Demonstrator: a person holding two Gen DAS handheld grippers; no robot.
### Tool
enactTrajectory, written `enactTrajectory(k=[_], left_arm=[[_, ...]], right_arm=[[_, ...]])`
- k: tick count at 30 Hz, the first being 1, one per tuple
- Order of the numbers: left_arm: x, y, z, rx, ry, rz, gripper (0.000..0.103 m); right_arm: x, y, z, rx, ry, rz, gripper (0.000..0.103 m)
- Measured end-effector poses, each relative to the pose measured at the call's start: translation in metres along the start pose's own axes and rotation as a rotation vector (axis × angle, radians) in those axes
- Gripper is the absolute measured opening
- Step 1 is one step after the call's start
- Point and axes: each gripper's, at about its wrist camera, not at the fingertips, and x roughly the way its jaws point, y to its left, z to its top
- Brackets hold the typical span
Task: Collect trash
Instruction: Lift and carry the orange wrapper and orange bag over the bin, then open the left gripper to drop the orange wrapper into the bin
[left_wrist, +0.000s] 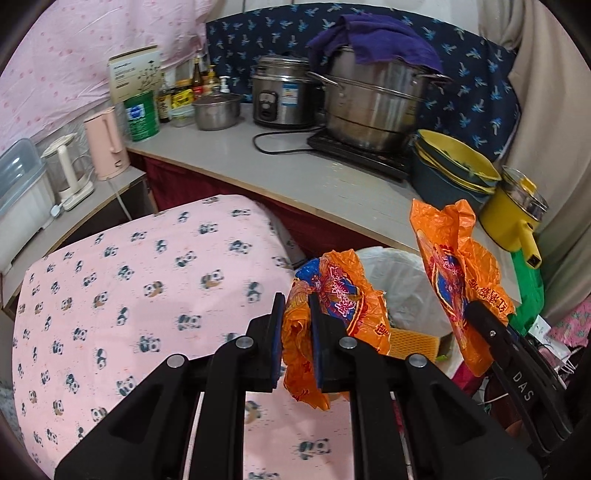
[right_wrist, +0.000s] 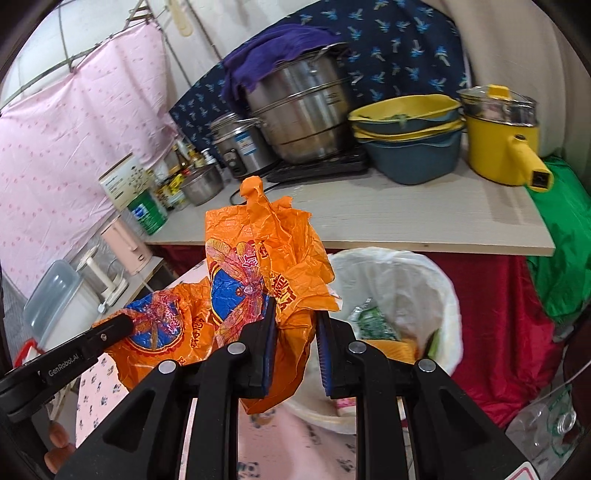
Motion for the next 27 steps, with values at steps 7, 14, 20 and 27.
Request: enactTrajectory(k=[7, 14, 20, 27], left_arm=[[0.02, -0.046, 0.0, 0.061, 0.031, -0.042, 0.013], [0.041, -0.08, -0.003, 0.11, 0.057, -0.071, 0.015], [0.051, -0.091, -0.003, 0.125, 0.051, -0.064, 0.043], [0.052, -0.077, 0.0, 0.097, 0.042, -0.04, 0.06]], right_arm=[[-0.008, -0.047, -0.004, 0.059, -0.007, -0.05, 0.018], [-0.009, -0.079, -0.005, 0.103, -0.003, -0.088, 0.018], [-0.003, -0.09, -0.005, 0.117, 0.006, -0.095, 0.019], [0.01, -0.078, -0.006, 0.091, 0.031, -0.064, 0.022]])
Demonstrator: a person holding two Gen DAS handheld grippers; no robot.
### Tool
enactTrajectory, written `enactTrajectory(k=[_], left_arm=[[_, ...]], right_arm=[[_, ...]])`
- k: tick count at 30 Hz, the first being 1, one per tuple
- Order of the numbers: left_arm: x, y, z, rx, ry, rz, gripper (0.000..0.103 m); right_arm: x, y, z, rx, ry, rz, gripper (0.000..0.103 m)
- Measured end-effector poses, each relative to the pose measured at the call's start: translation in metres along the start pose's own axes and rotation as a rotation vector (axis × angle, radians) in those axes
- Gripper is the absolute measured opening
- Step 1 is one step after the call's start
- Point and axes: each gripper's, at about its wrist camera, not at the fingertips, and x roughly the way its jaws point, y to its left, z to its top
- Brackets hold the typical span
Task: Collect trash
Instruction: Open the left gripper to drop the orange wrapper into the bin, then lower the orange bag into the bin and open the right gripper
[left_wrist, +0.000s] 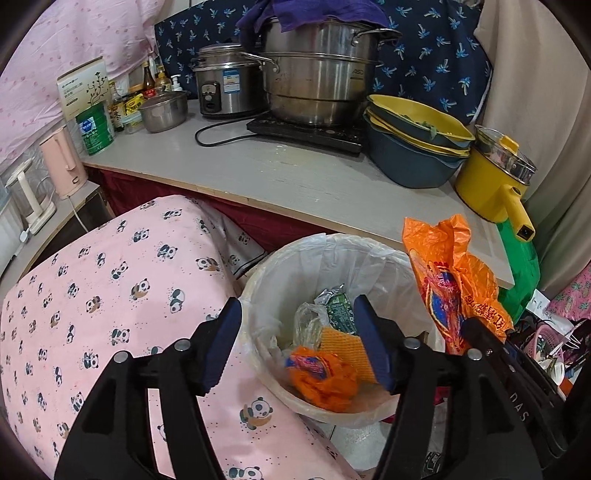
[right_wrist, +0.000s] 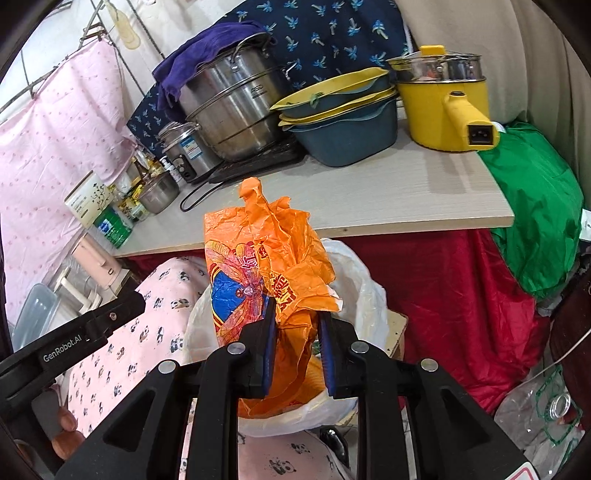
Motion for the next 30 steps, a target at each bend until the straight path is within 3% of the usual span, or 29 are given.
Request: enactTrajectory(k=[3, 10, 19, 22, 30], left_arm=[[0.002, 0.01, -0.001, -0.017, 0.009, 0.013, 0.063], [0.004, 0.03, -0.01, -0.053, 0.029, 0.036, 0.065], [-0.006, 0.042, -0.017, -0.08, 0.031, 0.04, 0.066], [-0.012, 0.043, -0.02, -0.078, 0.022, 0.044, 0.071], [-0.028, 0.045, -0.027, -0.068, -0.001, 0.058, 0.078]], right_arm=[[0.007, 0.011, 0.0, -0.019, 0.007, 0.017, 0.025], [0.017, 0.035, 0.001, -0.056, 0.011, 0.034, 0.045], [0.003, 0.043, 0.001, -0.075, -0.004, 0.03, 0.048], [-0.005, 0.046, 0.0, -0.086, -0.011, 0.021, 0.048], [-0.026, 0.056, -0.006, -0.135, -0.029, -0.003, 0.061]])
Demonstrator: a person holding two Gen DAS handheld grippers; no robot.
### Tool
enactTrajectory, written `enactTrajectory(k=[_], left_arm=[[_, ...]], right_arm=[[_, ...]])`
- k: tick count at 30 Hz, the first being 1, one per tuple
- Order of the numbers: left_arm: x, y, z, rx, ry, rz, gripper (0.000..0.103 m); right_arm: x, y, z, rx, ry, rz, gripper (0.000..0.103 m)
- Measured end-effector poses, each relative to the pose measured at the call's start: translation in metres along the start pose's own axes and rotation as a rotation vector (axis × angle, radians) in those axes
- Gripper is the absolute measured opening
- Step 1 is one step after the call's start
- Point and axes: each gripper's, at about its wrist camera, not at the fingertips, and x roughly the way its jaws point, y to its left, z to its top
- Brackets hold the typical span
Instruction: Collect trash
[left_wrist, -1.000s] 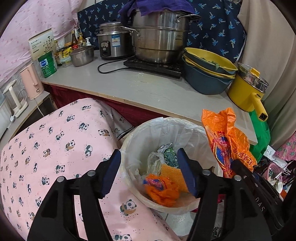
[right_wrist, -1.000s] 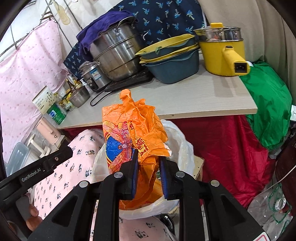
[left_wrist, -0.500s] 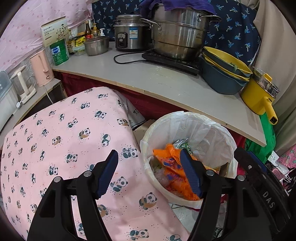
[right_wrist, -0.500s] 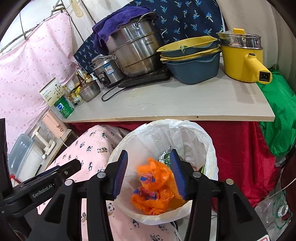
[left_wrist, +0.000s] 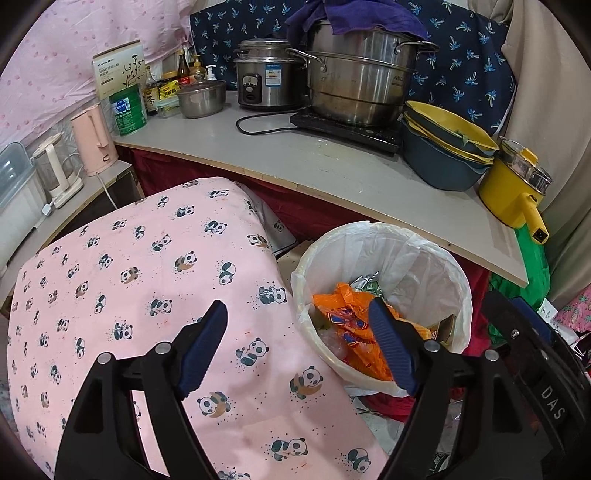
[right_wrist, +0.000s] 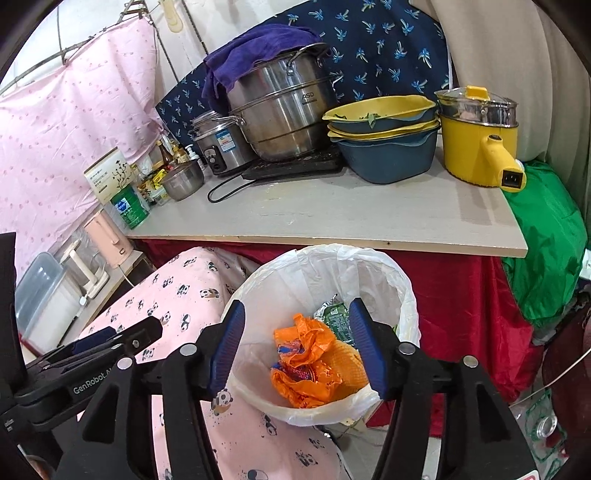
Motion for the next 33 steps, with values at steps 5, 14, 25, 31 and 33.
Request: enactTrajectory(k=[5, 14, 25, 31, 33], left_arm=[[-0.008, 0.004, -0.005, 0.007, -0.014, 0.011, 0.083], [-0.014, 0.009, -0.017, 0.024, -0.025, 0.045, 0.092], [-0.014, 0.012, -0.033, 0.033, -0.014, 0.073, 0.094], [-0.013, 0.011, -0.044, 0.049, -0.002, 0.096, 0.094], [-0.011, 0.011, -0.049, 0.048, 0.012, 0.099, 0.094]], right_arm=[[-0.012, 0.006, -0.005, -0.034, -0.005, -0.036, 0.071], [-0.02, 0.01, -0.014, -0.095, 0.018, -0.087, 0.085], [-0.022, 0.013, -0.03, -0.169, 0.05, -0.13, 0.096], [-0.023, 0.01, -0.038, -0.179, 0.061, -0.152, 0.097], [-0.024, 0.009, -0.041, -0.183, 0.068, -0.158, 0.096]])
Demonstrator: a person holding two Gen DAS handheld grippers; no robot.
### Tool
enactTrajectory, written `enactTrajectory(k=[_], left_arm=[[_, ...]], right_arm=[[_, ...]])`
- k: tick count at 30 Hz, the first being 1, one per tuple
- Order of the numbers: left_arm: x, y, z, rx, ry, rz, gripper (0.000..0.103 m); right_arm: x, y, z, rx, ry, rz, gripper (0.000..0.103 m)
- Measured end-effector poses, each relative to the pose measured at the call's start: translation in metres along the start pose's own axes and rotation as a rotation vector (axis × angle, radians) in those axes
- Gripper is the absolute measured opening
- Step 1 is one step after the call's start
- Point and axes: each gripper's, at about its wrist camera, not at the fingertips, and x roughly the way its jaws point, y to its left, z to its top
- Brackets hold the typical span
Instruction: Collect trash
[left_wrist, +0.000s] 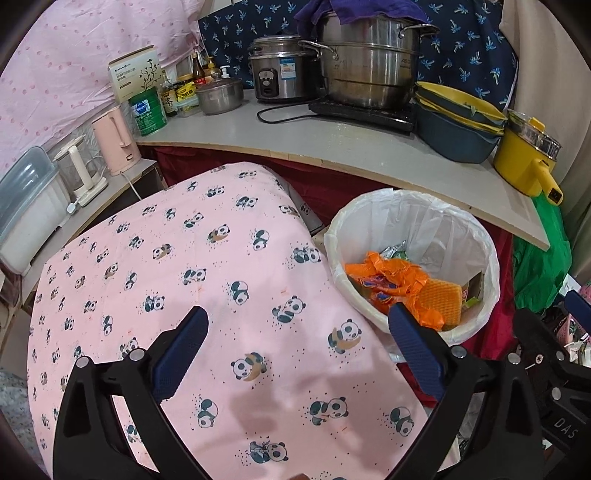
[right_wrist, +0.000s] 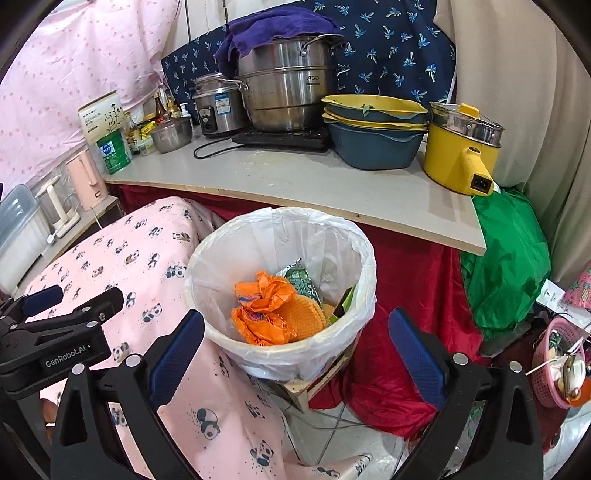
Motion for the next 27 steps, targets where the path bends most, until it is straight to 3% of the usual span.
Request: enactTrajectory(k=[11, 27], left_arm=[[0.005, 0.003, -0.015, -0.036, 0.037, -0.005, 0.094], [-0.002, 0.0, -0.022, -0.065, -0.001, 0.015, 0.094]], right_arm=[[-0.002, 0.001, -0.013, -0.018, 0.006, -0.016, 0.096], [0.0, 0.004, -0.021, -0.024, 0.019, -0.02, 0.097]])
